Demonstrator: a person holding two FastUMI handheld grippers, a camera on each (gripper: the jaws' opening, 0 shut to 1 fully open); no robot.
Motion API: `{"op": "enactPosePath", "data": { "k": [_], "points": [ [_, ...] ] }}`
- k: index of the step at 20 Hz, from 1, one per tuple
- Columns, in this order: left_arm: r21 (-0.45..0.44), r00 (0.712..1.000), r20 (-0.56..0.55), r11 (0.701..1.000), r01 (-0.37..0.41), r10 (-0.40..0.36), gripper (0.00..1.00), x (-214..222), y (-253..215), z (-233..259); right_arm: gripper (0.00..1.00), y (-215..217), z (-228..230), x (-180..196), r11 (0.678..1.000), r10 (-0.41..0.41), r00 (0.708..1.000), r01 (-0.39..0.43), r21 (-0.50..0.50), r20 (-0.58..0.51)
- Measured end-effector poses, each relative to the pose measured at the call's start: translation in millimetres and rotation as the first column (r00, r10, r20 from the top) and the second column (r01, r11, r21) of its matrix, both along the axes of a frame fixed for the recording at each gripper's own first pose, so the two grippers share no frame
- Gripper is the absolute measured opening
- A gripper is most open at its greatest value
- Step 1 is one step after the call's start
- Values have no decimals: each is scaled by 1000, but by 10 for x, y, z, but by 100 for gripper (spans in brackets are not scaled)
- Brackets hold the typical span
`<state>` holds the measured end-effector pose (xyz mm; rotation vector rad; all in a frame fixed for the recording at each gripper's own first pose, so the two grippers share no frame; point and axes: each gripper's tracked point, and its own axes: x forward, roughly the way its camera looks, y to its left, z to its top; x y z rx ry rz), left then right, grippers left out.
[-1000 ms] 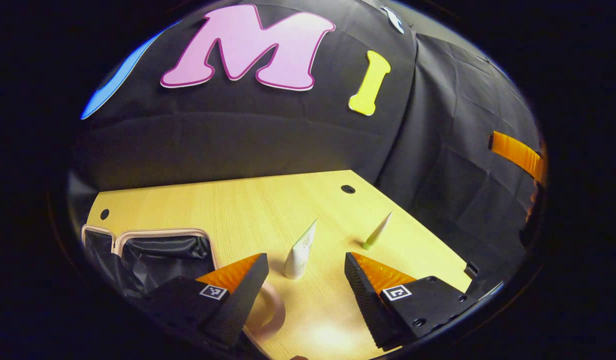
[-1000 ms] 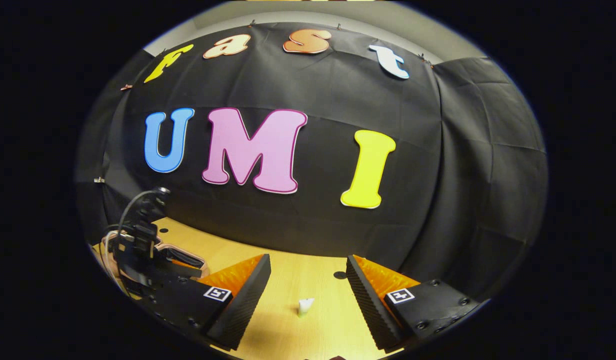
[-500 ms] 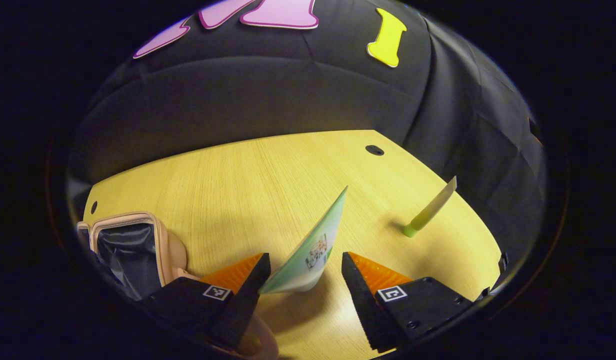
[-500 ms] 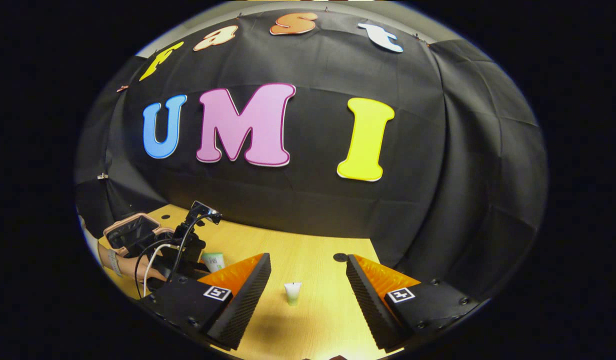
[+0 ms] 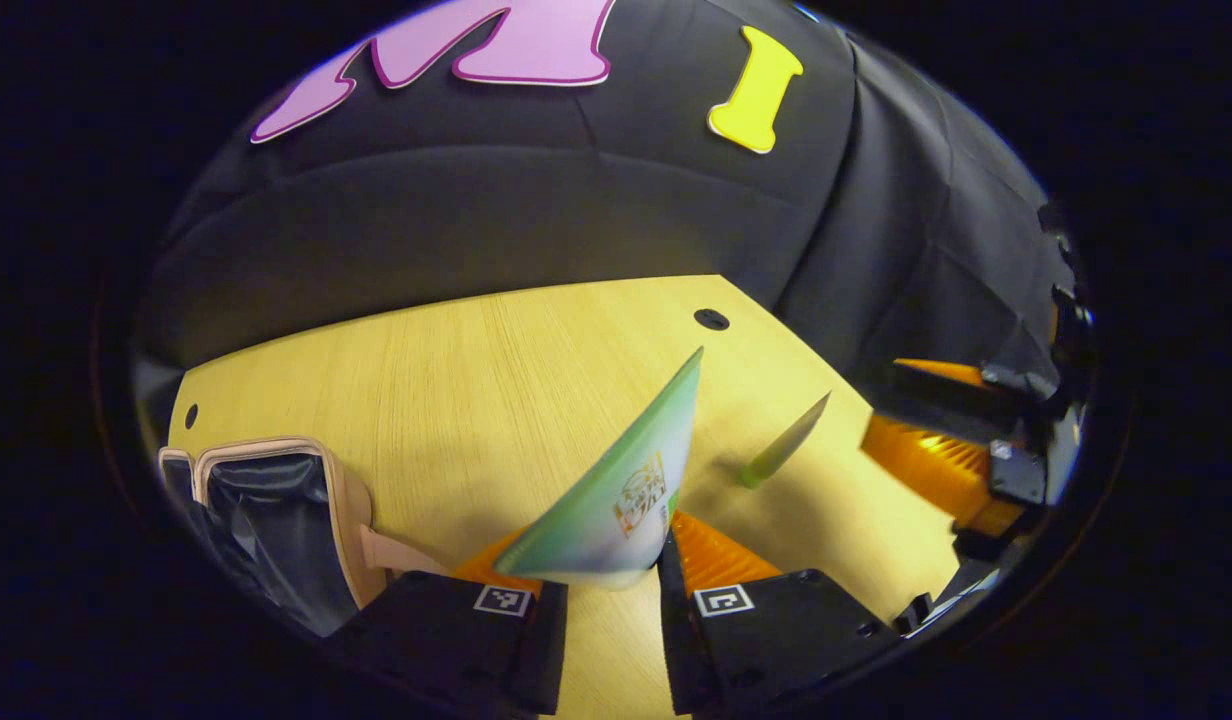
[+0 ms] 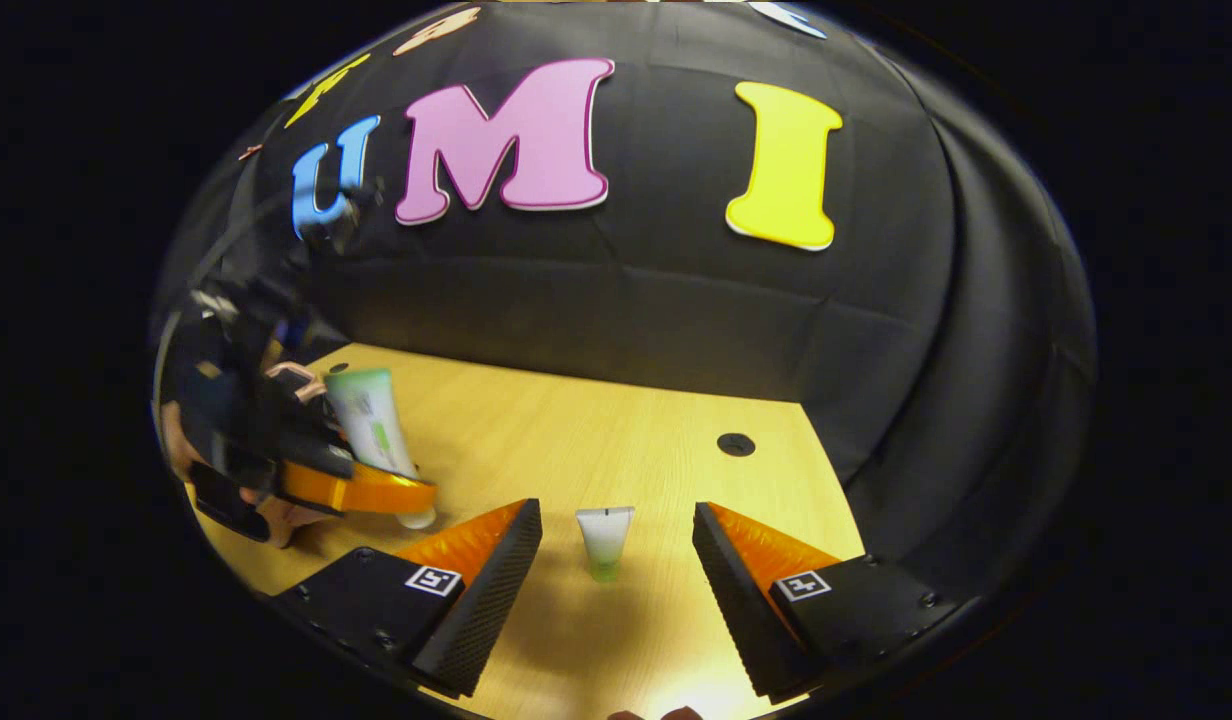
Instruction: First open the suitcase, pack the skin care products into it, and then close the suitcase.
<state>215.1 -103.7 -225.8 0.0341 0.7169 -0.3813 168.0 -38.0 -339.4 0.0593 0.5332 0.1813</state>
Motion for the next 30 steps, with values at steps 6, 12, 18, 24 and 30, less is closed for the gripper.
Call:
{"op": "enactPosePath", "data": {
  "k": [6,12,18,24,30],
  "points": [
    [-34,998,39,998,-47,49,45,-441,287,641,97,169,-744,254,1000,15,992,-15,5,-122],
    [47,981,-9,980,-191,192,48,-928,1221,871,34,146,-1087,346,999,-44,981,46,3,-189],
    [190,950,-184,957,-219,254,44,-967,2143,458,32,377,-508,79,997,27,987,-13,82,-161],
    [305,809,-484,931,-203,335,45,-990,2596,-267,32,653,549,-311,983,104,995,-103,151,0],
    [338,592,-676,898,-281,440,45,-1128,2901,-963,31,674,996,-609,987,113,992,-119,110,61]
  ]
}}
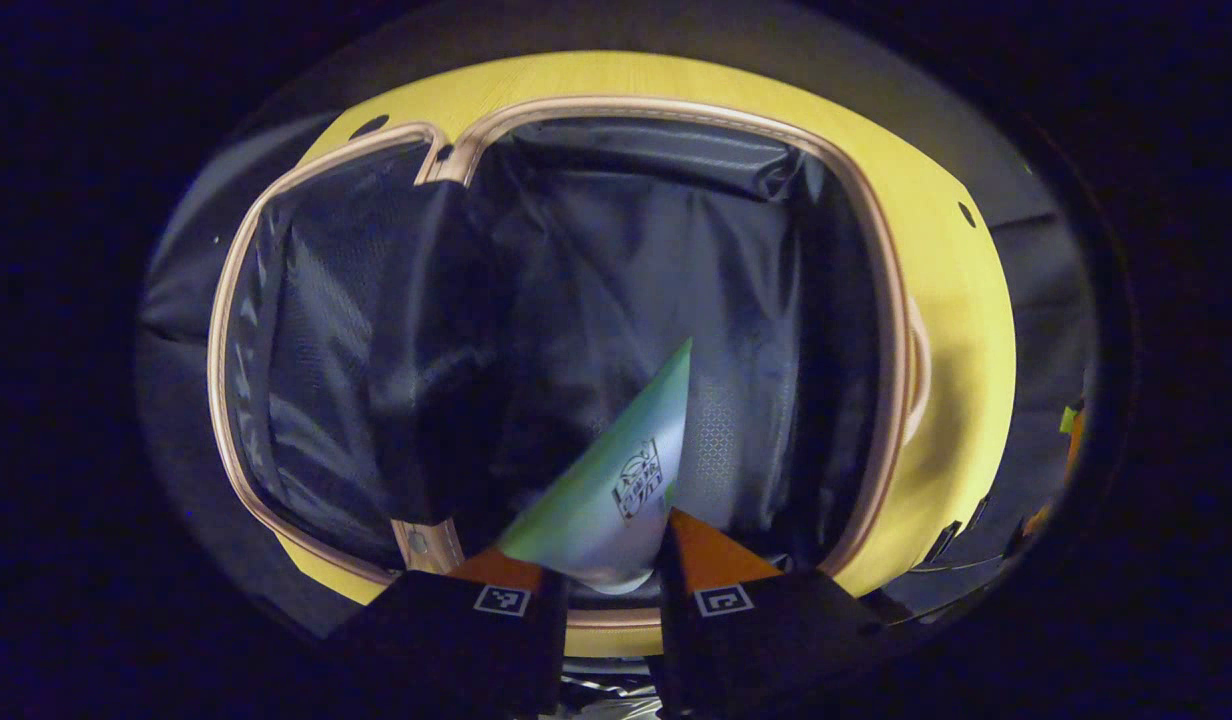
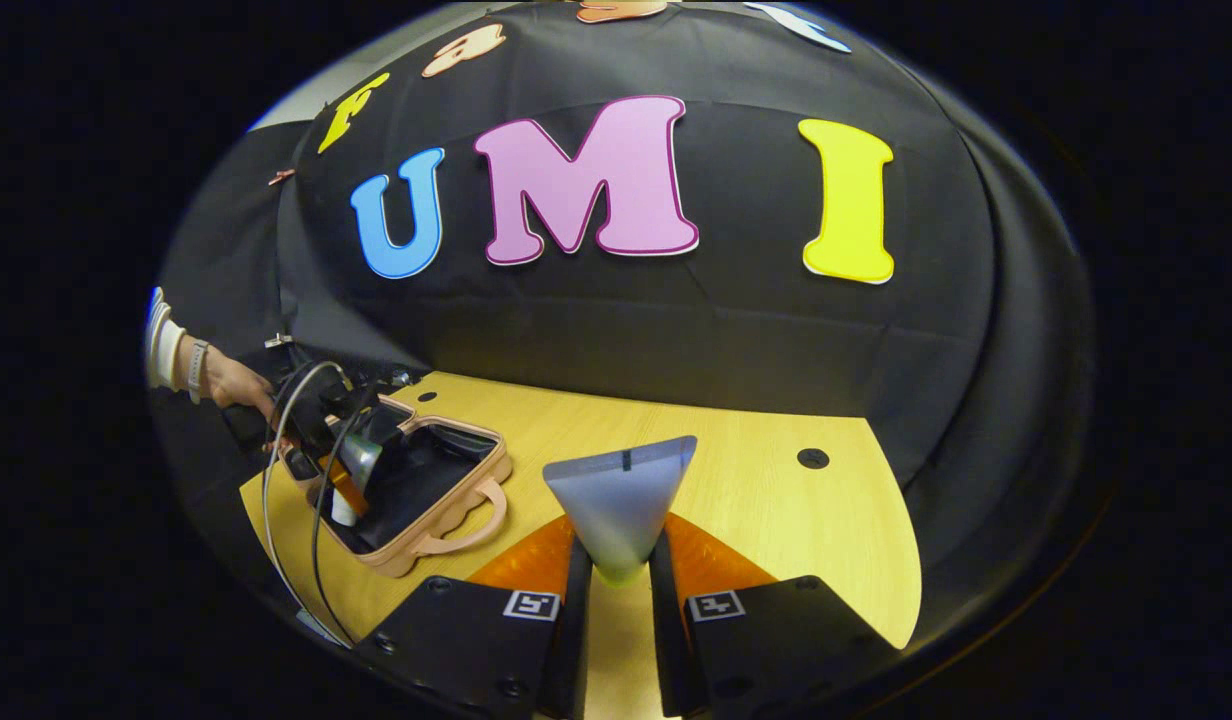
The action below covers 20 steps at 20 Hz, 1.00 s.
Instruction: First open the suitcase, pack the skin care products into it, and then close the suitcase.
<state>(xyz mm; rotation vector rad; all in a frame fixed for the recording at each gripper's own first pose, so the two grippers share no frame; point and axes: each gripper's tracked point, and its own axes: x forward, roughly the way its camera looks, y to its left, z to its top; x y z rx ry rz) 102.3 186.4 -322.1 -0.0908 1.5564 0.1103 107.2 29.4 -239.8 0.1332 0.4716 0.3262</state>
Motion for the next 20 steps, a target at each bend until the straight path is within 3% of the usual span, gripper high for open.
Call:
{"op": "enactPosePath", "data": {
  "k": [6,9,11,12,13,15,17,20],
  "points": [
    [37,997,1,997,-71,71,45,47,154,-198,31,55,54,-210,999,-26,999,25,-38,-33],
    [14,997,71,999,-31,30,52,5,127,-47,31,388,91,-252,1000,14,997,-16,-20,-72],
    [-28,977,214,1000,-2,8,78,27,73,264,31,736,138,-245,998,69,993,-69,3,-94],
    [-53,949,315,998,17,0,89,56,42,490,31,930,156,-216,995,98,990,-97,15,-102],
    [-66,909,416,997,38,-7,92,50,68,728,26,1149,180,-204,991,130,985,-128,25,-115],
    [-85,793,609,995,58,6,95,-155,194,1257,31,1703,179,-172,978,210,964,-204,52,-164],
    [-114,717,695,993,37,53,95,-472,287,1462,31,2231,141,-186,963,266,933,-244,118,-241],
    [-169,682,714,984,-58,162,95,-1088,570,1451,31,2996,-128,-149,943,326,860,-265,203,-392]
  ]
}}
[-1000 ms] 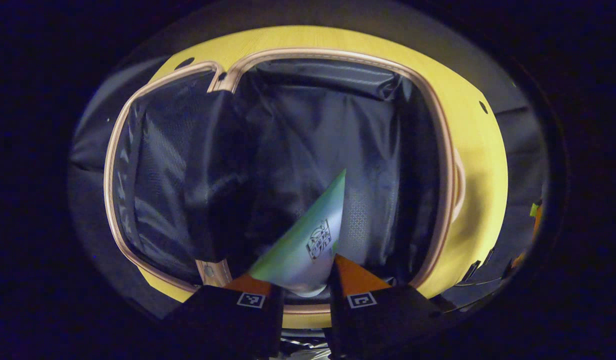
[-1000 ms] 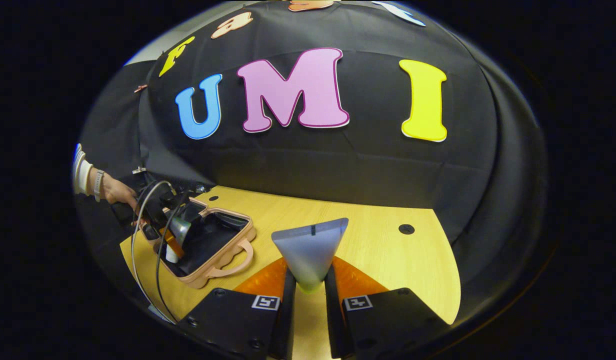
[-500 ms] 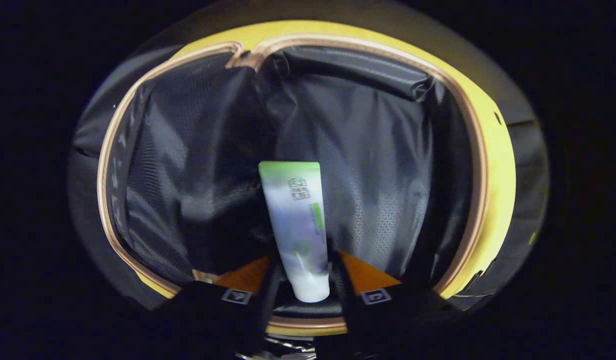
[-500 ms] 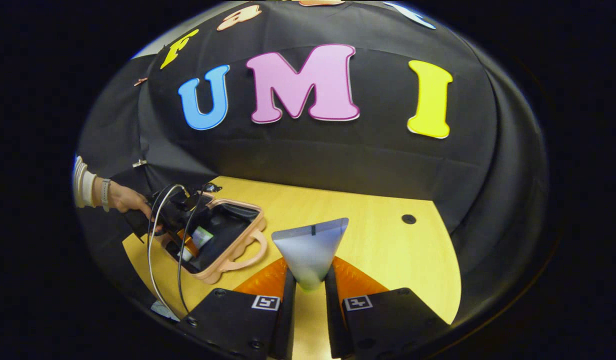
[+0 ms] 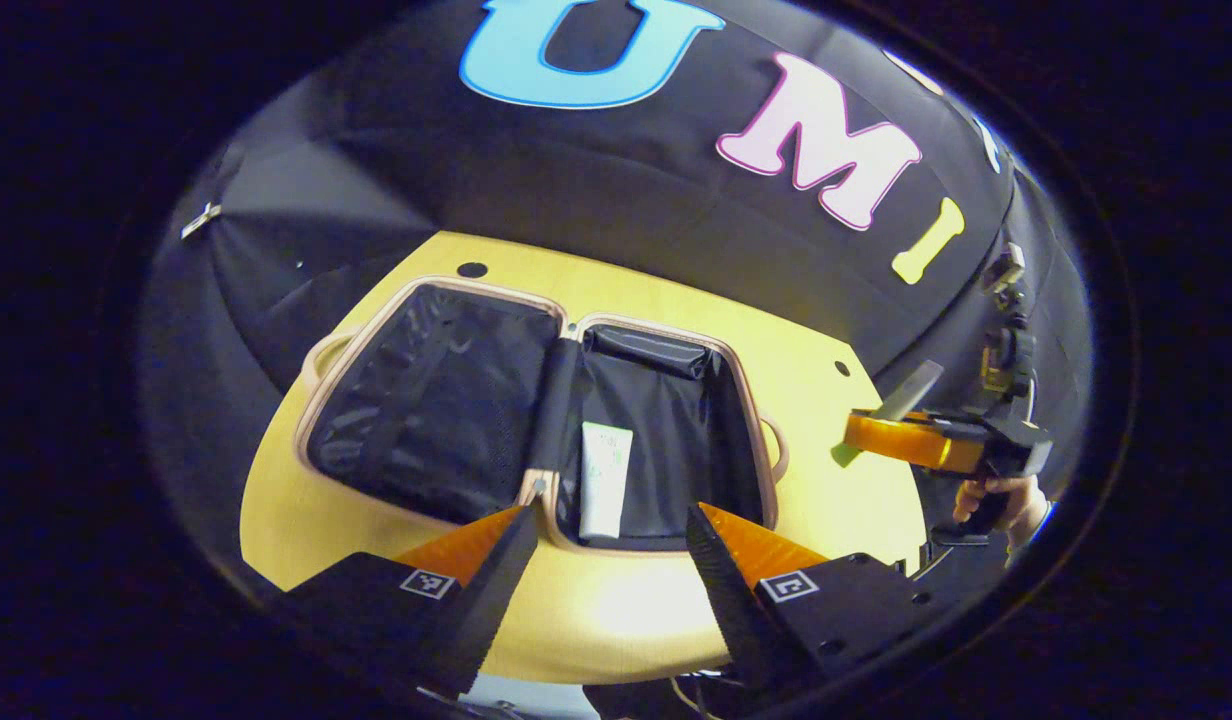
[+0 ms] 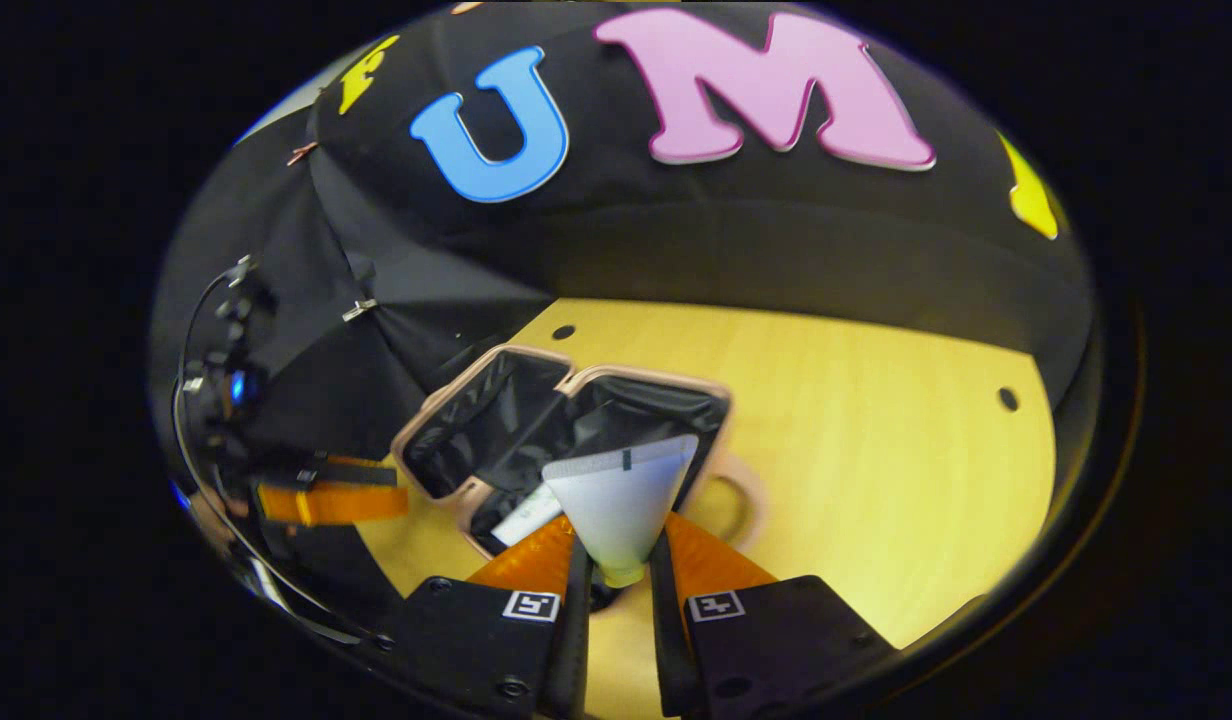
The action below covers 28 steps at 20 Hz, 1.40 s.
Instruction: First open the suitcase, pack the skin care products into it, and then close the suitcase.
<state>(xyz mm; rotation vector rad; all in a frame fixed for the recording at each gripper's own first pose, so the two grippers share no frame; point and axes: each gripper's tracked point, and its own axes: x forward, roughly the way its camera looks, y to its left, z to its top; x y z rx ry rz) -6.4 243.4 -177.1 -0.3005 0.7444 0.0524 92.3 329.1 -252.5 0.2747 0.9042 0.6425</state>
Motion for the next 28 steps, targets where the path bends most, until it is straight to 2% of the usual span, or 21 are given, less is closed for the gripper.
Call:
{"op": "enactPosePath", "data": {
  "k": [3,4,6,7,9,10,12,13,14,17,18,20,22,23,26,28],
  "points": [
    [-59,990,-10,988,-142,142,95,-497,443,-34,31,365,-725,-107,988,31,976,-63,-141,-216],
    [-75,982,-19,979,-187,186,94,-645,601,-32,32,439,-944,-184,981,21,952,-78,-176,-304],
    [-83,962,-22,959,-272,271,95,-924,892,-7,32,565,-1295,-343,969,-68,882,-53,-241,-466],
    [-79,952,-22,949,-306,306,95,-1041,1036,28,26,585,-1422,-392,959,-112,856,-40,-281,-505],
    [-79,936,-20,932,-353,352,95,-1200,1298,82,39,623,-1572,-423,942,-156,843,-31,-335,-514],
    [-80,929,-22,925,-371,371,95,-1257,1441,107,33,637,-1580,-425,936,-168,843,-27,-352,-512],
    [-71,919,-23,917,-393,393,95,-1258,1674,164,35,683,-1547,-438,936,-171,847,-20,-352,-504],
    [-65,917,-18,915,-399,398,95,-1179,1789,160,29,712,-1480,-431,944,-162,854,-12,-329,-495],
    [-62,918,-7,916,-397,397,95,-1064,1868,173,44,781,-1345,-369,963,-147,871,18,-269,-468],
    [-52,926,31,926,-375,377,95,-643,2138,284,93,757,-726,-81,990,-117,960,93,-107,-254],
    [-36,926,45,927,-373,375,95,-484,2292,327,94,681,-451,-35,993,-114,977,106,-53,-181],
    [-40,923,50,924,-380,381,95,-127,2587,408,97,403,-8,-51,994,-108,992,109,8,-61],
    [-73,911,44,911,-405,409,95,326,2827,368,97,-98,205,-98,990,-139,990,140,-18,34],
    [-72,910,23,909,-411,414,95,501,2945,289,97,-347,232,-142,984,-171,984,173,-43,46],
    [-5,913,-67,915,-404,403,95,901,3247,-42,97,-930,196,-318,958,-270,962,273,-92,40],
    [15,892,-126,900,-435,434,94,1047,3362,-293,97,-1280,111,-473,931,-344,939,343,-121,18]
  ]
}}
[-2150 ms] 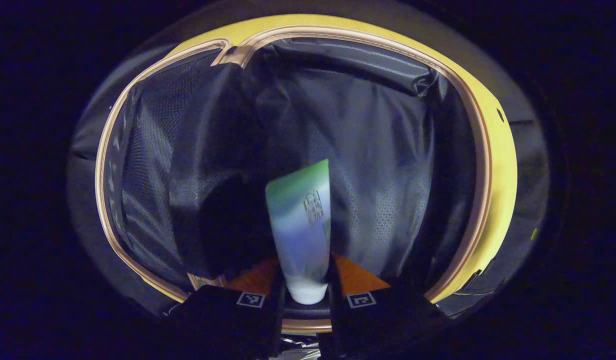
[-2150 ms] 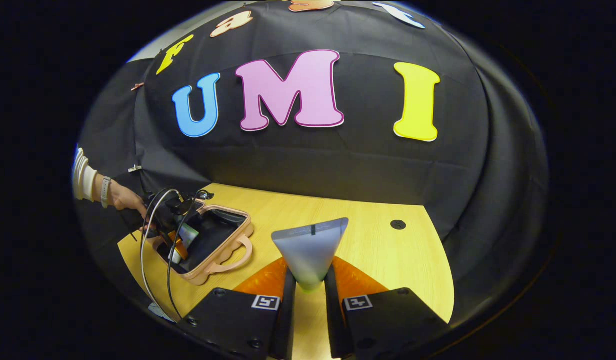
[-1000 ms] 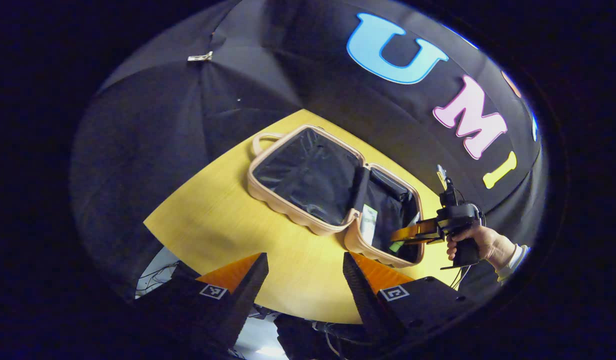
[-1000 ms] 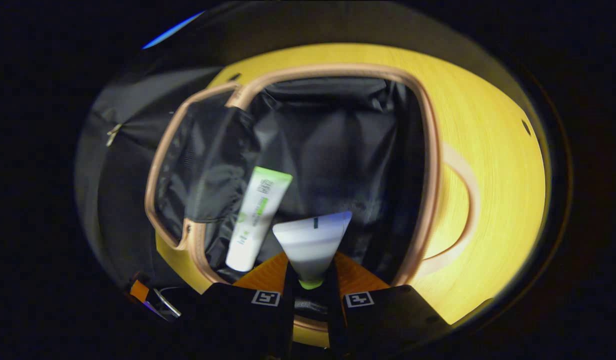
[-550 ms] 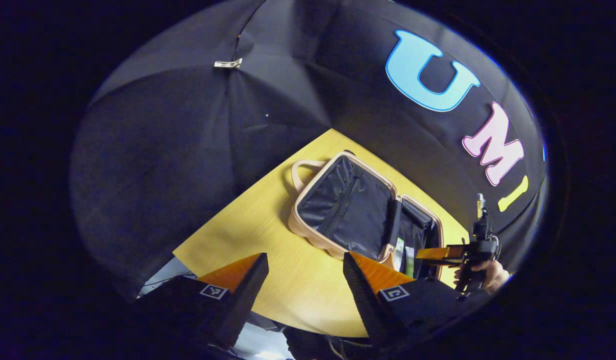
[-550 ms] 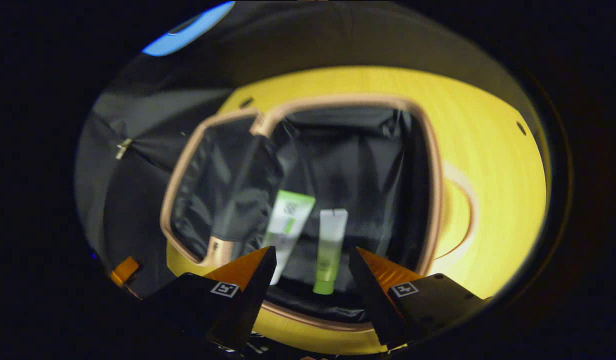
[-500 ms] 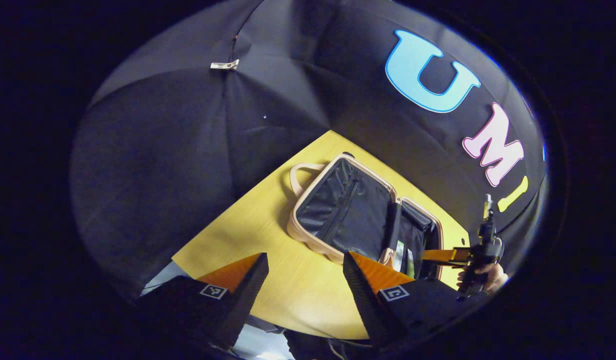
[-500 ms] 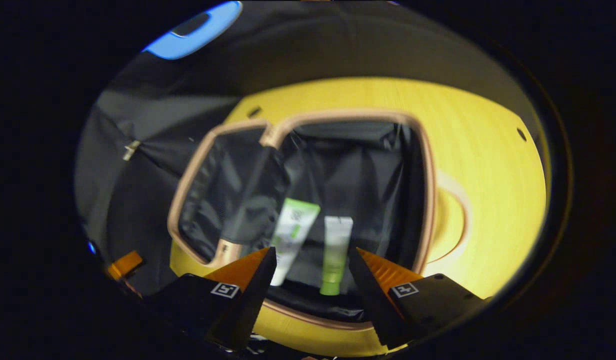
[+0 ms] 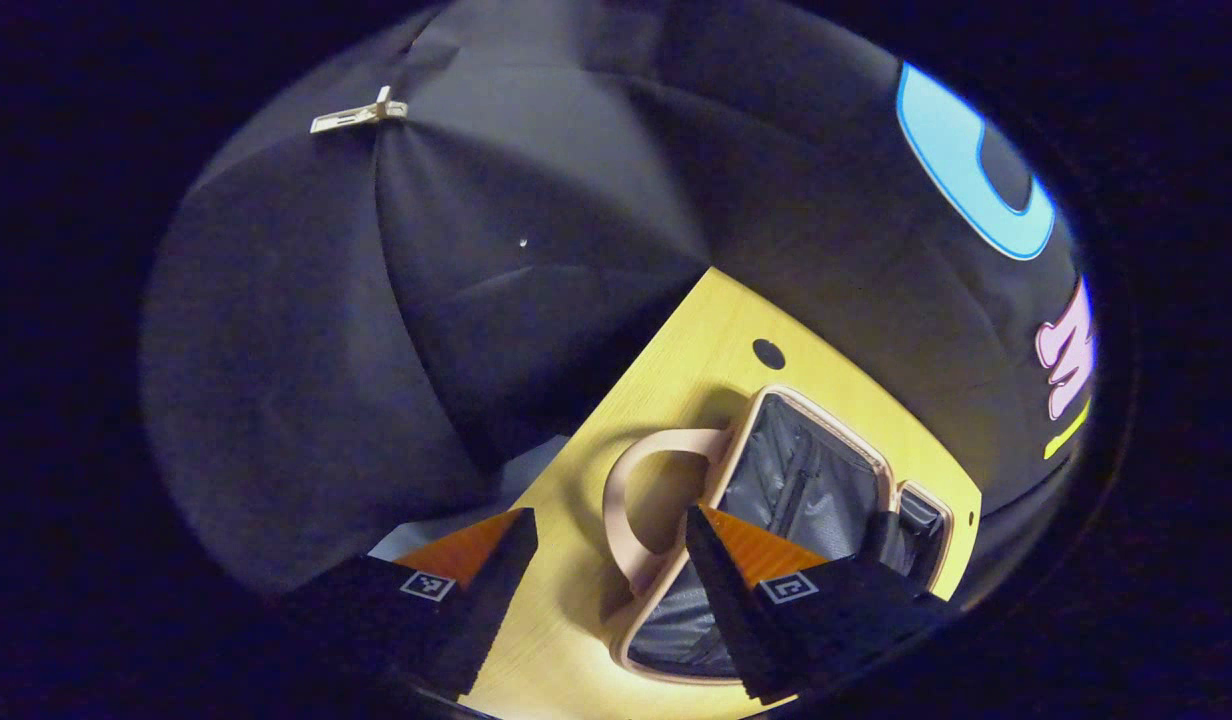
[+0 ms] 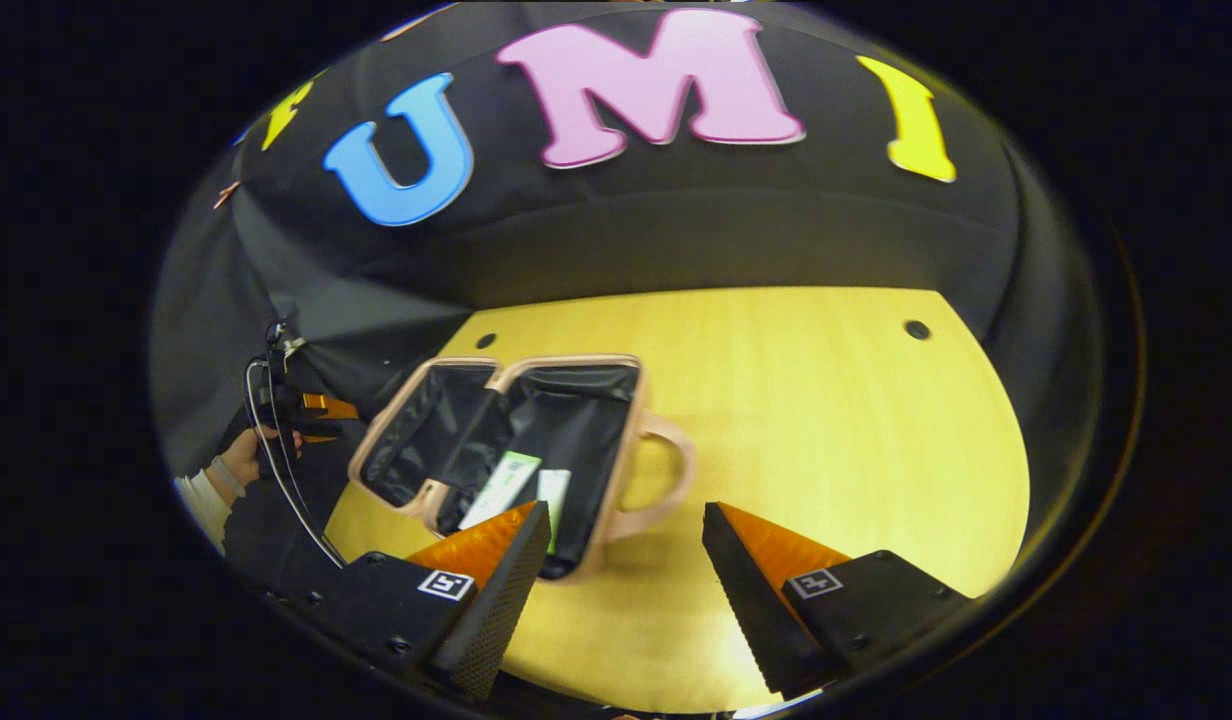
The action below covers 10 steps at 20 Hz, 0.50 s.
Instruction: First open the suitcase, pack the skin care products into it, and then close the suitcase.
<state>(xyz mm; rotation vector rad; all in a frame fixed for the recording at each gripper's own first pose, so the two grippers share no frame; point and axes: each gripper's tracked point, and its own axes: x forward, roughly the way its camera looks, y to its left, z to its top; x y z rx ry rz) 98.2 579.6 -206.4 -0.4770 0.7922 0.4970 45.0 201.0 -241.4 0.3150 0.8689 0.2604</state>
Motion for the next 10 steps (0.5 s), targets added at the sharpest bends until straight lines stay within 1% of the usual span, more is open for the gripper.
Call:
{"op": "enactPosePath", "data": {
  "k": [2,5,6,7,8,9,10],
  "points": [
    [-48,996,-74,998,-44,41,94,55,87,-314,97,-290,-70,-161,997,-71,997,71,-17,-33],
    [-94,983,-169,991,-91,75,95,45,89,-664,97,-608,-160,-361,989,-140,988,137,-57,-68],
    [-52,983,-173,996,-70,60,95,81,133,-646,97,-655,-178,-400,987,-149,986,145,-63,-80],
    [-75,991,-134,997,-9,-1,91,192,36,-617,97,-681,-176,-430,987,-156,984,151,-63,-90],
    [-104,989,-143,994,28,-43,68,245,-85,-678,97,-673,-179,-424,987,-157,983,152,-59,-100],
    [-85,983,-178,996,37,-52,46,194,-83,-609,97,-650,-173,-419,988,-153,982,149,-50,-107],
    [-59,980,-192,997,39,-50,23,258,-57,-612,97,-615,-147,-390,989,-143,983,140,-39,-111]
  ]
}}
